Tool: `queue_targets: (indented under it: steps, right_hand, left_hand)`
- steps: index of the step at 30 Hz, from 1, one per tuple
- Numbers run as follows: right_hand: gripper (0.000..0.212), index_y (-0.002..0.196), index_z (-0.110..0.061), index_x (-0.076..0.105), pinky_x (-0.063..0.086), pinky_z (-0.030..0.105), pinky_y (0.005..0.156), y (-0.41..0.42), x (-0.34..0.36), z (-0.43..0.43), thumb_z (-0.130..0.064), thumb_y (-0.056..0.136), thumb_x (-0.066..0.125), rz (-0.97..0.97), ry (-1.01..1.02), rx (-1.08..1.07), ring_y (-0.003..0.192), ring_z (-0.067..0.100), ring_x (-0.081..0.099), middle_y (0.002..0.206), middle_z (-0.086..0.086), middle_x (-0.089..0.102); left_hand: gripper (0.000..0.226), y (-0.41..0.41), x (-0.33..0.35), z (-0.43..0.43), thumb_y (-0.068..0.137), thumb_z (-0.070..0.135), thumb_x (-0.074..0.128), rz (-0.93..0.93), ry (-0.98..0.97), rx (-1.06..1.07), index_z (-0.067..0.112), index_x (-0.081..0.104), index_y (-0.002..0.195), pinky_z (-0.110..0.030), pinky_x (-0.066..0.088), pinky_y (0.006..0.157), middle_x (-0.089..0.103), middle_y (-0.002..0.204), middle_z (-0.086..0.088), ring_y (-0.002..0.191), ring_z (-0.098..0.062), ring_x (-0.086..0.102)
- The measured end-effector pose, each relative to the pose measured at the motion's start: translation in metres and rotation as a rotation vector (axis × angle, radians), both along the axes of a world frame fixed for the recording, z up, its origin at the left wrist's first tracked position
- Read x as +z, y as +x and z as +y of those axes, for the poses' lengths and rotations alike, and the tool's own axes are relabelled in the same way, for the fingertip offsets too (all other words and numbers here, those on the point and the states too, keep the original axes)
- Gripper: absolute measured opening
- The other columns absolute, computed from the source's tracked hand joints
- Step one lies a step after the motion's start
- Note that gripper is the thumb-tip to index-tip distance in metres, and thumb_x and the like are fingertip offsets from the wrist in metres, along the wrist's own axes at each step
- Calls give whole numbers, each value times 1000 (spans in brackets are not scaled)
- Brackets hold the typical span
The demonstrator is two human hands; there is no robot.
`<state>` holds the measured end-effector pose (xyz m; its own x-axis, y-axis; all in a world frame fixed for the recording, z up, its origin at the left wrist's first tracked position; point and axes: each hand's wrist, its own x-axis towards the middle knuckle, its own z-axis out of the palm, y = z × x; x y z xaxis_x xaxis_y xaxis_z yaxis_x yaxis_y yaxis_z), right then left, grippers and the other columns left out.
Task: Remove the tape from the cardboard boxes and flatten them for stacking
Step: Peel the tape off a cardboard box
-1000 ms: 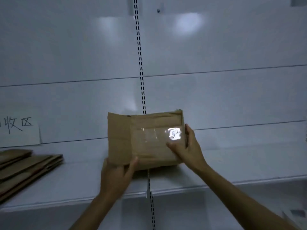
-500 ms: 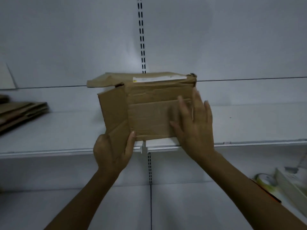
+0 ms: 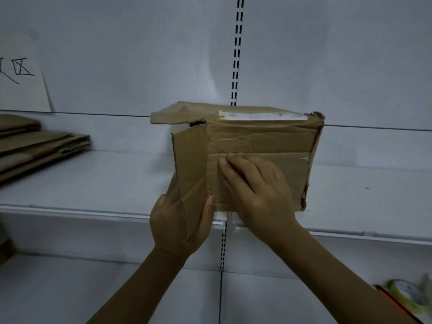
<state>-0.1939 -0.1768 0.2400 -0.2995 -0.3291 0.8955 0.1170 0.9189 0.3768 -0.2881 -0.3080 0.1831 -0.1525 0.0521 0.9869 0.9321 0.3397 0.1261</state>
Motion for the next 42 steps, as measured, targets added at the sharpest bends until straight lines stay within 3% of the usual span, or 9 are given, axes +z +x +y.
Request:
queue_targets:
  steps: [5, 10, 17, 23, 26, 29, 35, 38, 42]
  right_hand:
    - [42, 121, -7, 64, 39, 36, 89, 1, 4, -3, -28, 103, 33, -7, -16, 15, 111, 26, 49, 117, 15, 66]
    - [38, 125, -5, 60, 38, 35, 89, 0, 4, -4, -26, 97, 43, -6, -17, -33, 109, 24, 48, 117, 13, 66]
    - [40, 133, -7, 51, 37, 34, 80, 1, 1, -3, -17, 94, 52, 56, -22, -57, 92, 22, 46, 102, 10, 67]
    - [35, 119, -11, 67, 38, 36, 75, 2, 1, 2, -21, 85, 70, 81, -97, -52, 79, 24, 51, 81, 10, 62]
    - [14, 96, -10, 75, 40, 35, 71, 3, 5, 1, -18, 85, 71, 68, -131, 30, 71, 27, 58, 78, 10, 63]
    - [18, 78, -8, 71, 41, 35, 70, 5, 5, -1, -22, 88, 67, 61, -171, 36, 71, 28, 59, 78, 10, 64]
    - [13, 81, -2, 71, 44, 34, 65, 7, 4, -3, -15, 83, 71, 79, -177, 61, 70, 28, 60, 81, 15, 66]
    - [11, 82, 2, 71, 47, 36, 61, 7, 2, -1, -7, 86, 67, 85, -172, 81, 68, 30, 59, 80, 17, 66]
    - [23, 89, 3, 70, 45, 34, 67, 10, 7, -2, -21, 87, 70, 42, -199, 73, 76, 27, 54, 84, 18, 64]
  left_hand:
    - [23, -1, 1, -1, 84, 31, 59, 0, 7, -27, 10, 67, 81, -30, 53, 60, 69, 69, -12, 56, -28, 65]
    - [41, -3, -2, -2, 90, 36, 54, -11, 8, -32, 2, 70, 75, -34, 53, 64, 69, 68, -14, 56, -29, 65]
    - [30, 0, 0, -1, 86, 26, 62, -12, -26, -55, -1, 72, 80, -42, 54, 56, 71, 77, -16, 61, -31, 66]
    - [30, 4, 2, -1, 86, 27, 61, -48, -15, -75, -1, 73, 84, -42, 55, 59, 72, 82, -15, 65, -30, 68]
    - [27, 4, 4, -1, 84, 25, 64, -11, -7, -53, 0, 72, 85, -40, 55, 59, 72, 82, -14, 64, -29, 67]
    - [29, 6, 4, -2, 83, 28, 63, -32, 1, -30, 0, 71, 83, -35, 55, 59, 71, 80, -15, 60, -29, 66]
    - [17, 8, 6, -3, 83, 27, 61, 23, 18, -27, 11, 64, 88, -32, 52, 53, 68, 69, -15, 52, -27, 60]
    - [24, 6, 6, -3, 85, 29, 60, 22, 12, 17, 7, 68, 78, -25, 44, 53, 64, 63, -11, 48, -25, 55]
    - [16, 8, 12, -4, 84, 27, 61, 91, 19, 40, 15, 51, 84, -27, 41, 49, 60, 61, -9, 60, -17, 45]
